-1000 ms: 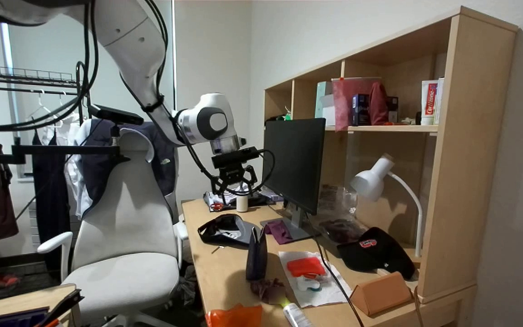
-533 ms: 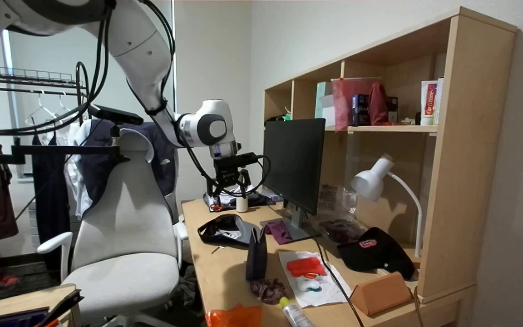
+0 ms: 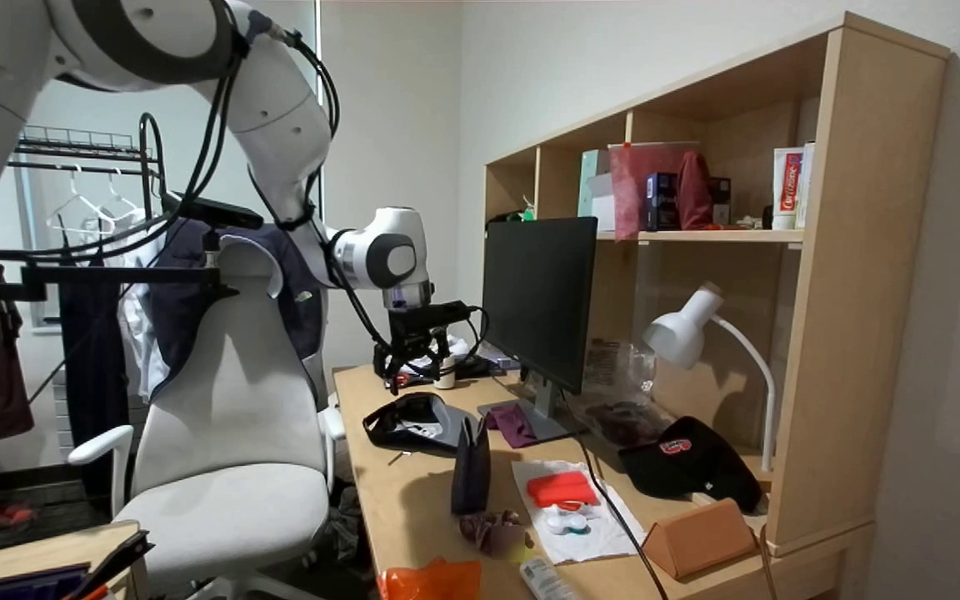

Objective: Place the black hat on the other black hat

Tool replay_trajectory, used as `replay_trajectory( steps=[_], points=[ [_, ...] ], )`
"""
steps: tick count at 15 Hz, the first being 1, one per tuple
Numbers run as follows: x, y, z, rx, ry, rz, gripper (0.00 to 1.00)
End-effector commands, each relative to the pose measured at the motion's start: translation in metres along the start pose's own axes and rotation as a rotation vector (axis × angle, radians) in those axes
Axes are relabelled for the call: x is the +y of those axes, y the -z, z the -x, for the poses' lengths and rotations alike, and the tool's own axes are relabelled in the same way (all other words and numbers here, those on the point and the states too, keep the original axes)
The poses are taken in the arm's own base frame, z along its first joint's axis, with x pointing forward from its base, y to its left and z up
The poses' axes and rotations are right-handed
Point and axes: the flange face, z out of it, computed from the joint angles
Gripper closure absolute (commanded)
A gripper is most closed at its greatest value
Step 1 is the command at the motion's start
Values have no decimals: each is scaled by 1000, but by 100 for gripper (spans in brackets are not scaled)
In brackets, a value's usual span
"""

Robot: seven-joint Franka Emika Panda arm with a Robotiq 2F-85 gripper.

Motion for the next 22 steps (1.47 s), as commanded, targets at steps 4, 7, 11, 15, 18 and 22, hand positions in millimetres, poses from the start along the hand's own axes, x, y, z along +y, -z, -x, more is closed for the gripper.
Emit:
replay_trajectory(
  steps=[4,7,11,15,18,22],
  points=[
    [17,-67,-51,113,208,-69,0],
    [22,-91,-58,107,230,-93,0],
    [13,-90,-55,98,200,-90,0],
    [12,-110,-56,72,206,-108,0],
    [14,-120,-52,3,206,-87,0],
    [20,-128,-48,-62,201,-32,0]
  ],
)
